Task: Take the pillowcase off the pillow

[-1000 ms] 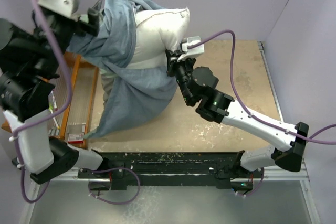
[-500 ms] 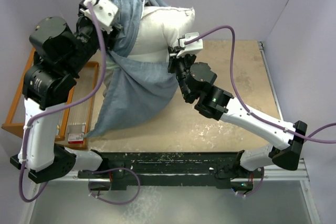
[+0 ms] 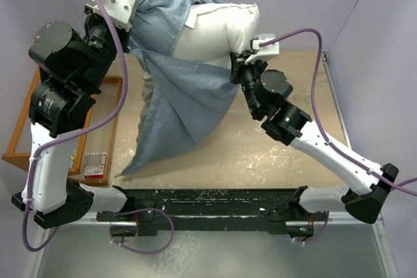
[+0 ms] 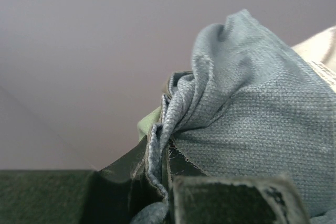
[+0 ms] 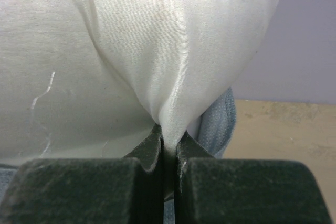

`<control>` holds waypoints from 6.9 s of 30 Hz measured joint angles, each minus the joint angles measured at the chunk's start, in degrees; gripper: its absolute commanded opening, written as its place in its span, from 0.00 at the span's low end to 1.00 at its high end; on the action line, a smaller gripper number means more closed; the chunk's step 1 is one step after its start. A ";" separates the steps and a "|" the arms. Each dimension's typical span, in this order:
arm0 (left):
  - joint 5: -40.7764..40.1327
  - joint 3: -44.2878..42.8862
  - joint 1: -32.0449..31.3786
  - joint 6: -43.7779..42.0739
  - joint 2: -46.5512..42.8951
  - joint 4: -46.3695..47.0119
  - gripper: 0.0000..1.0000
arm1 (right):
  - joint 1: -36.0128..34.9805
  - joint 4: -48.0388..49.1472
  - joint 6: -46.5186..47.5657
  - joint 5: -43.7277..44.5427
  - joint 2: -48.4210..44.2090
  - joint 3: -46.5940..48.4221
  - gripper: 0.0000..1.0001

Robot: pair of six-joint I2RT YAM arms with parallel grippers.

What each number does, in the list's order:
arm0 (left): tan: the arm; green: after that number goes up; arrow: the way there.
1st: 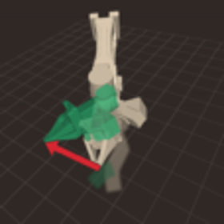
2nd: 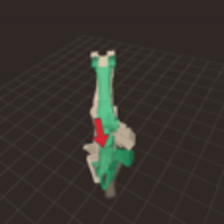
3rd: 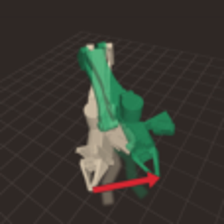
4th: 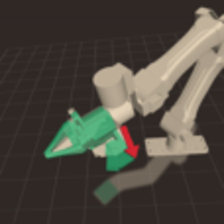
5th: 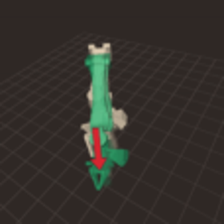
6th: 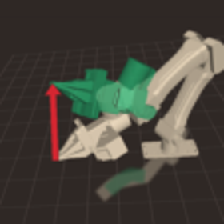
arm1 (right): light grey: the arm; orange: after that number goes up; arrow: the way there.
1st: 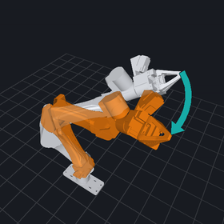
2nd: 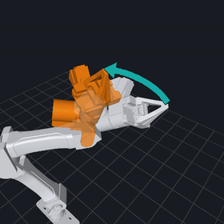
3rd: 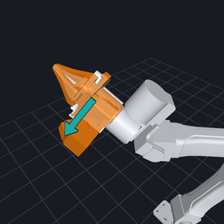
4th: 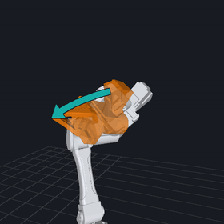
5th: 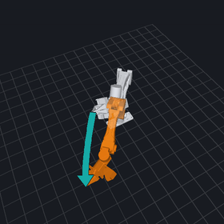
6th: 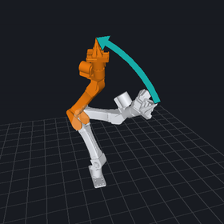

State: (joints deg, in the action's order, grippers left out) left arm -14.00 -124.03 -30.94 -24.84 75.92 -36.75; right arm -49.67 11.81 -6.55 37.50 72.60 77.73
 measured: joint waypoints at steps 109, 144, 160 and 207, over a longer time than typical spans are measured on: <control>10.01 26.80 -1.81 -5.77 13.92 -9.11 0.00 | 6.91 -32.96 22.67 -41.99 -0.59 3.15 0.99; 17.31 29.53 -1.70 -13.25 -8.02 -19.41 0.73 | 21.66 -25.75 5.68 -35.45 1.18 3.06 0.00; 5.66 52.37 8.00 -25.70 -7.74 -7.87 0.14 | 23.80 -26.73 5.38 -35.69 -0.74 0.98 0.00; 22.47 48.87 31.04 -31.58 1.84 0.37 0.69 | 43.95 -25.33 -13.88 -46.29 -4.35 2.10 0.00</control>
State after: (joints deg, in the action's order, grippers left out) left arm 8.47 -75.16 0.10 -56.42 77.76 -36.38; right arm -5.72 -13.52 -20.43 -8.80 68.25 79.83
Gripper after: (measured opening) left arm 0.700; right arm 0.058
